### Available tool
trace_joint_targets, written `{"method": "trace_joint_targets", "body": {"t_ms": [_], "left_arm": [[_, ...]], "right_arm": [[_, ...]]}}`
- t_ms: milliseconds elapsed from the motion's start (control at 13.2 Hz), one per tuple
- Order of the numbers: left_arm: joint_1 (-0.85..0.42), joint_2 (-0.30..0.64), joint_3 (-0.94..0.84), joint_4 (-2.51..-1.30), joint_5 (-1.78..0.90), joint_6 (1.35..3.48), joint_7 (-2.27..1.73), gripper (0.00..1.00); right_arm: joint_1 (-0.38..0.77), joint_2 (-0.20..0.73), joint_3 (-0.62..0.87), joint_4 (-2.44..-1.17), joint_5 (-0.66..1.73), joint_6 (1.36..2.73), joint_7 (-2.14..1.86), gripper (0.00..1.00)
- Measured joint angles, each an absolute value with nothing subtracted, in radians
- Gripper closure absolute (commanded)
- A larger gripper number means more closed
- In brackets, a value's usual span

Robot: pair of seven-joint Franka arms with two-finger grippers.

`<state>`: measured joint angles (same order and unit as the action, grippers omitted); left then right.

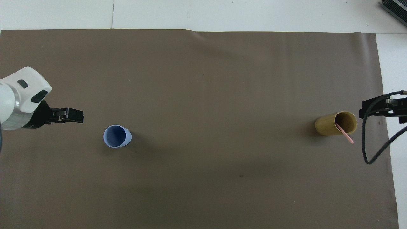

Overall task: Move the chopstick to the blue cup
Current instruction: 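Lower the left gripper onto the blue cup rim and grasp it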

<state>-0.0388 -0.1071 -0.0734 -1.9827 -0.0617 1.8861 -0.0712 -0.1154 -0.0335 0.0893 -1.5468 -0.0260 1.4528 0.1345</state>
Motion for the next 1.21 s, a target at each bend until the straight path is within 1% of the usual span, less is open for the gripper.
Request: {"method": "trace_joint_targets", "body": {"t_ms": [228, 531, 683, 835, 911, 987, 1214], "left_arm": [[-0.063, -0.101, -0.075, -2.134, -0.070, 2.049, -0.099, 0.00], [-0.113, -0.094, -0.075, -2.292, -0.072, 2.224, -0.141, 0.00], [-0.130, -0.077, -0.076, -2.337, -0.072, 2.279, -0.155, 0.00], [-0.130, -0.065, -0.075, -2.349, -0.072, 2.298, -0.155, 0.02], [-0.130, -0.062, -0.074, -2.351, -0.072, 2.301, -0.155, 0.50], [-0.130, -0.061, -0.074, -2.351, -0.072, 2.301, -0.155, 0.99], [-0.131, -0.061, -0.075, -2.351, -0.072, 2.304, -0.147, 1.00]], "right_arm": [[-0.115, -0.035, 0.089, -1.547, -0.026, 1.453, 0.135, 0.00], [-0.115, -0.039, 0.089, -1.550, -0.026, 1.453, 0.135, 0.00], [-0.115, -0.041, 0.089, -1.553, -0.026, 1.453, 0.135, 0.00], [-0.115, -0.041, 0.089, -1.555, -0.026, 1.453, 0.135, 0.00], [-0.115, -0.042, 0.089, -1.555, -0.026, 1.453, 0.135, 0.00], [-0.115, -0.043, 0.089, -1.556, -0.026, 1.453, 0.135, 0.00], [-0.115, -0.044, 0.089, -1.557, -0.026, 1.453, 0.135, 0.00]]}}
